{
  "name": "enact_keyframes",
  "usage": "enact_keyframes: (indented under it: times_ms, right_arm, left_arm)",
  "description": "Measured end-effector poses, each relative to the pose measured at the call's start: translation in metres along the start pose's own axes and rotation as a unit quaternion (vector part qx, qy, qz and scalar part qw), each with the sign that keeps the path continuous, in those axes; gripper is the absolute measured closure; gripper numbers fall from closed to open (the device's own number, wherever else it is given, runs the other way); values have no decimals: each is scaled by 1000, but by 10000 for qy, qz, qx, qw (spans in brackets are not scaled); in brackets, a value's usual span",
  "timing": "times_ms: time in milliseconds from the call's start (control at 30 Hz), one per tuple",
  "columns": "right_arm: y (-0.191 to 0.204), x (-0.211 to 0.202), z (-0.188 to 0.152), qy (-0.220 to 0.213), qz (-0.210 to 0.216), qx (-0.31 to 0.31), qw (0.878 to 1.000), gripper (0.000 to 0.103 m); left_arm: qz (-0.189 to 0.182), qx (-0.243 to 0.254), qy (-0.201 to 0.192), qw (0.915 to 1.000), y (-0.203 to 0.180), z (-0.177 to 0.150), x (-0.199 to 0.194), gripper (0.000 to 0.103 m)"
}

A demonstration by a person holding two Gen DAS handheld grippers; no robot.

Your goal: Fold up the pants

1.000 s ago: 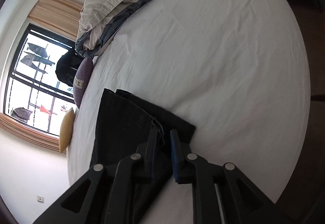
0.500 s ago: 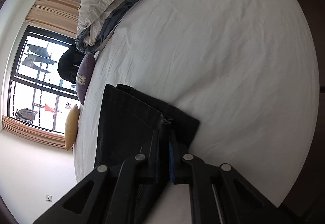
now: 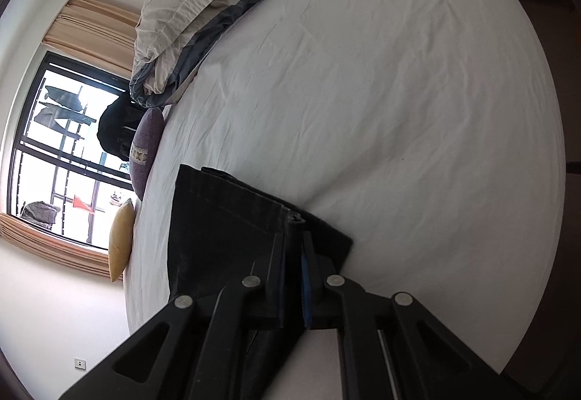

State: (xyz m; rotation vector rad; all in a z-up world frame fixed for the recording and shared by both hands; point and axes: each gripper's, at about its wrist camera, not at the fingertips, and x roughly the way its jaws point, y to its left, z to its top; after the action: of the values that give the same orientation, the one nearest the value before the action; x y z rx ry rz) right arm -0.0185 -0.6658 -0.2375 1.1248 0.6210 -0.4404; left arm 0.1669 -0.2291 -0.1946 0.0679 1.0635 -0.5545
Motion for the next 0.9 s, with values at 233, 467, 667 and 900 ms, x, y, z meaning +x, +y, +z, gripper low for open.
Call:
enact_keyframes:
  times_ms: [233, 467, 667, 900]
  right_arm:
    - [-7, -7, -7, -101, 19, 40, 9999, 96]
    - [54, -54, -6, -790, -1187, -1121, 9834, 84]
    - [155, 0, -49, 942, 1447, -2490, 9530, 83]
    - [132, 118, -50, 2035, 1064, -2172, 9487, 81]
  left_arm:
    - [-58, 61, -62, 9999, 1, -1, -1, 7]
    - [-79, 48, -144, 9999, 3, -3, -4, 7]
    - [-237, -374, -358, 9984, 13, -6, -18, 7]
    - [-203, -585, -352, 9975, 41, -13, -25, 7]
